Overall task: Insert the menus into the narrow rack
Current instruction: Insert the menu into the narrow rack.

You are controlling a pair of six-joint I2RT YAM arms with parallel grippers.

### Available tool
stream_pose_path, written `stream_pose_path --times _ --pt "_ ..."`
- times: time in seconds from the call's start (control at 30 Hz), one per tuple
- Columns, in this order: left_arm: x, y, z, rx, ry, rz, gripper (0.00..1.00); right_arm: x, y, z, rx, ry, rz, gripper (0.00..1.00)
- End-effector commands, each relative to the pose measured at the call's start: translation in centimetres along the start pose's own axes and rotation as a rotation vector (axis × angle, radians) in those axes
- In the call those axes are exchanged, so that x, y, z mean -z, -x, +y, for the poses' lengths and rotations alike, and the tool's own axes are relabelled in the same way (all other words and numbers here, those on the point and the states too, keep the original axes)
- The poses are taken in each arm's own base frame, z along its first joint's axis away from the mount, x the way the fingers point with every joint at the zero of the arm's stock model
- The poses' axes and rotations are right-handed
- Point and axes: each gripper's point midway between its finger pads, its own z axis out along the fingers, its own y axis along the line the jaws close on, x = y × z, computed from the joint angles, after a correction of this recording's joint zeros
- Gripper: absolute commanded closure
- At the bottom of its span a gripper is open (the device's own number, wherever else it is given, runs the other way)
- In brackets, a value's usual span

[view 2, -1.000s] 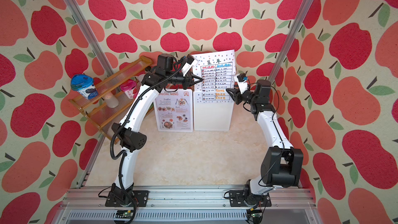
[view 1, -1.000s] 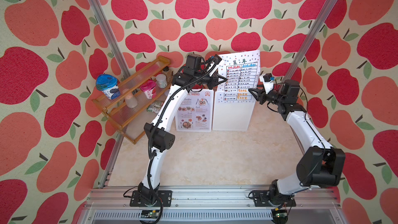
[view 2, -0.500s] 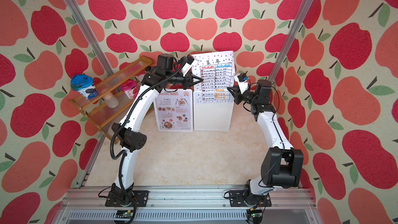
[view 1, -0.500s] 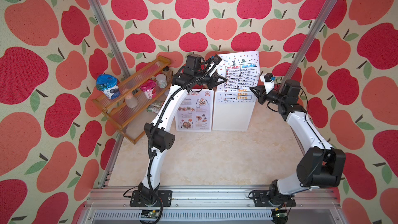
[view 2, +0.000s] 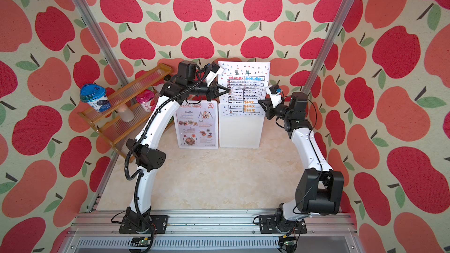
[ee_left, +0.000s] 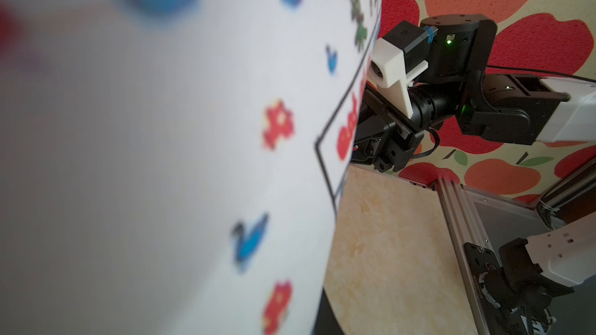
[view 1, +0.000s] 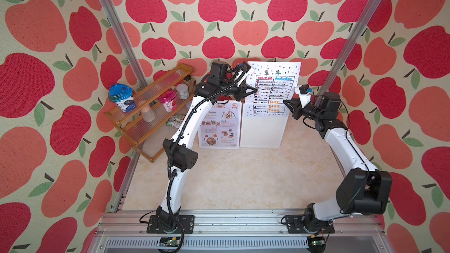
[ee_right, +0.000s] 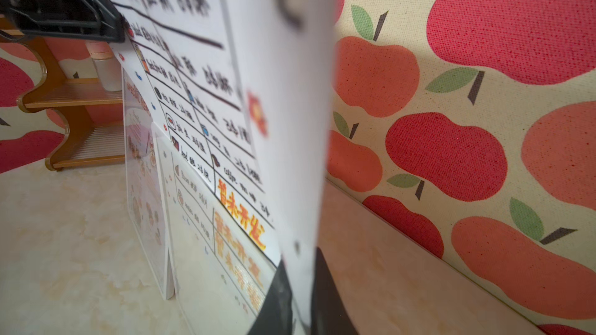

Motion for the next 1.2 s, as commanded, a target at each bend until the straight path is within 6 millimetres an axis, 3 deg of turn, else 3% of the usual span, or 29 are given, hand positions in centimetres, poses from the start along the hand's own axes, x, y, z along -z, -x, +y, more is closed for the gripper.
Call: stream_pose_path --times 0.0,0.3,0.67,0.83,1.03,1.17 --pt "-0.7 -0.8 0.0 0.007 -0.017 0.012 0.87 0.3 -0.7 -0.5 -0.016 -0.021 0.033 0.78" --pt "-2.0 -2.0 -0.4 0.005 -0.021 0.048 0.89 0.3 2.1 0.0 0.01 -0.001 -0.049 0.57" --pt "-2.4 -3.2 0.0 0.03 -0.011 0.079 0.89 -0.1 4.1 0.0 0.066 -0.004 -0.095 0.55" --pt "-1.6 -2.8 0.6 0.03 0.015 0.073 0.83 -0.2 4.4 -0.1 0.074 -0.002 -0.099 0.62" --pt "-1.1 -2.2 1.2 0.01 0.042 0.058 0.63 -0.3 4.0 0.1 0.072 0.012 -0.097 0.84" --pt "-0.9 -1.8 1.5 -0.006 0.053 0.045 0.57 -0.2 3.5 0.1 0.067 0.01 -0.087 0.9"
